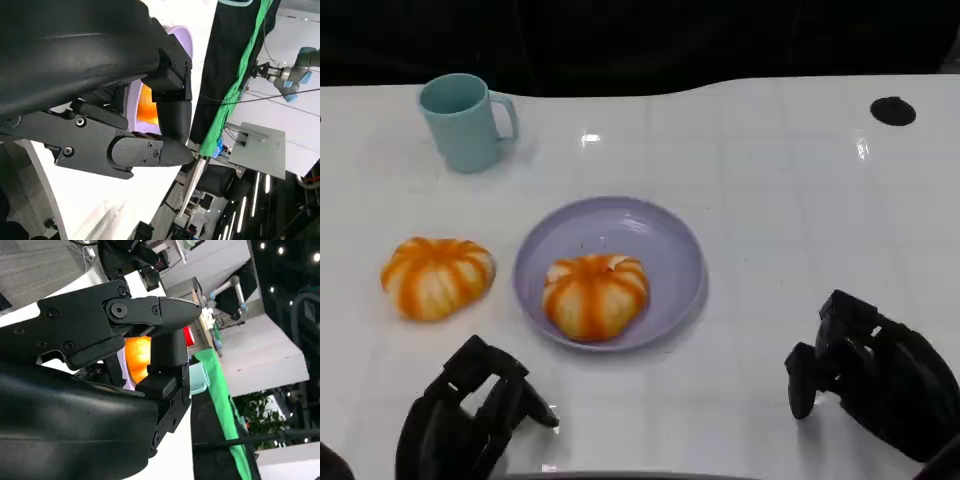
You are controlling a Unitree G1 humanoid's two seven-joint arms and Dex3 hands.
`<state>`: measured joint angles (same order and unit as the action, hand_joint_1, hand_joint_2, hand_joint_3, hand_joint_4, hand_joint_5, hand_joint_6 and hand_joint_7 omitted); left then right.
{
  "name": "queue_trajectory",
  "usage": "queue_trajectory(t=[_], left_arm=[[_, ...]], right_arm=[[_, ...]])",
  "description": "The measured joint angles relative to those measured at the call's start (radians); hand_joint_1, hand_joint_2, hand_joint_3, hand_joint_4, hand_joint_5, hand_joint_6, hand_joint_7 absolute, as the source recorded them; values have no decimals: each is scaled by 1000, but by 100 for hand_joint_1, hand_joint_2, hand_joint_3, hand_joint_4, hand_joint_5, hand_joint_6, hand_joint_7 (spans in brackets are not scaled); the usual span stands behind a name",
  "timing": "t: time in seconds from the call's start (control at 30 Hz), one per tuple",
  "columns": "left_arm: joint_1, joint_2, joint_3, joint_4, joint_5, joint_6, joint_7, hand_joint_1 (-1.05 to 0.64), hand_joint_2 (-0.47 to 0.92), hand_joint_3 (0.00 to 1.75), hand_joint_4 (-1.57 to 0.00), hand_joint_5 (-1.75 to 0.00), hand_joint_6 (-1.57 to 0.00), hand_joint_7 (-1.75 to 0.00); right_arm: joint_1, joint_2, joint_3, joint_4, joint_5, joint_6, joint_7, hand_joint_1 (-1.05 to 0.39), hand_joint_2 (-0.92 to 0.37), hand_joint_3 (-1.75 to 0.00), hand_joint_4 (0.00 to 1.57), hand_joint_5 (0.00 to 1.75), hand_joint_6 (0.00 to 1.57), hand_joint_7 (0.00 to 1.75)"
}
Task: Grasp the bread from the table and place it into the plate.
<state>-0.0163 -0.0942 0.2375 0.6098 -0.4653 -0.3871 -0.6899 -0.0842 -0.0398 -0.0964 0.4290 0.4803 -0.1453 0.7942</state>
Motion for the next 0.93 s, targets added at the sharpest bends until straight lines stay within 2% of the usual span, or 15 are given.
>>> queue_trajectory(t=[0.5, 0.93], left_arm=[[0, 6, 0, -1, -1, -1, 0, -51, 92, 29, -59, -175, -50, -148], [-1, 16, 1, 0, -1, -1, -3, -51, 92, 28, -59, -175, -50, -149]], right_arm=[[8, -16, 14, 29, -70, 2, 32, -49, -92, -40, 83, 175, 60, 175], [7, -21, 20, 47, -79, -22, 35, -51, -92, -38, 84, 175, 62, 175]])
